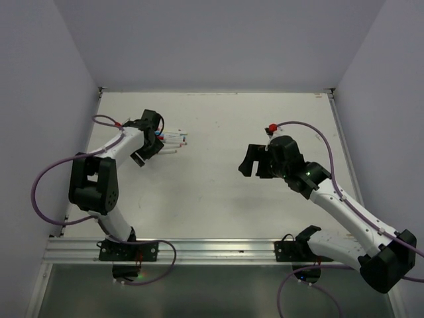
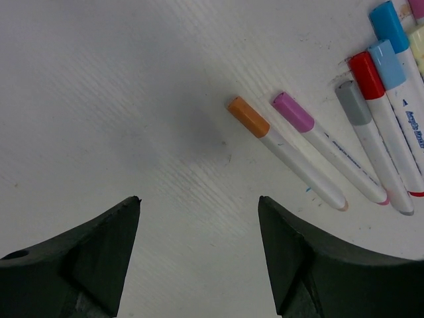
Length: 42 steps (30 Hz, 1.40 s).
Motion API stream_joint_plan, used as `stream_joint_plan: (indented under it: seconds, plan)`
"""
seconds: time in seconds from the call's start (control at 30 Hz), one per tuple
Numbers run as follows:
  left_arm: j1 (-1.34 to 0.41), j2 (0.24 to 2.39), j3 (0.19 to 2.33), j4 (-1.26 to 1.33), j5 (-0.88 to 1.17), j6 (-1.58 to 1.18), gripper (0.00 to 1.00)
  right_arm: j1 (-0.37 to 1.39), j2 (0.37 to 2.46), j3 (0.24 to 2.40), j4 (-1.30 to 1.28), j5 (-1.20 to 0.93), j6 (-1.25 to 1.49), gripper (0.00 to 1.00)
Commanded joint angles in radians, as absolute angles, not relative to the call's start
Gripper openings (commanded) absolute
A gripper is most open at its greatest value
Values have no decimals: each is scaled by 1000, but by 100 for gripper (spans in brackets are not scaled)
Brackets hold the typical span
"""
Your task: Open the pen caps
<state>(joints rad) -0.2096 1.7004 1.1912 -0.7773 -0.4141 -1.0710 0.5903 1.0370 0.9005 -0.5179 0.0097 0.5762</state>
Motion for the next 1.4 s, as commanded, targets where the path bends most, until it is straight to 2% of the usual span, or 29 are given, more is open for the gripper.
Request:
stream_joint_plan:
  seconds: [0.0, 0.33, 1.37]
  plan:
    - [-207, 1739, 1271, -795, -417, -1146, 75, 594, 1000, 874, -515, 35, 586, 87]
    - [-221, 1876, 1374, -833, -406, -1172, 73, 594, 988, 844, -500, 25, 588, 87]
    - [-235, 2023, 1473, -900, -480, -1198, 70, 595, 953, 781, -463, 21, 611, 88]
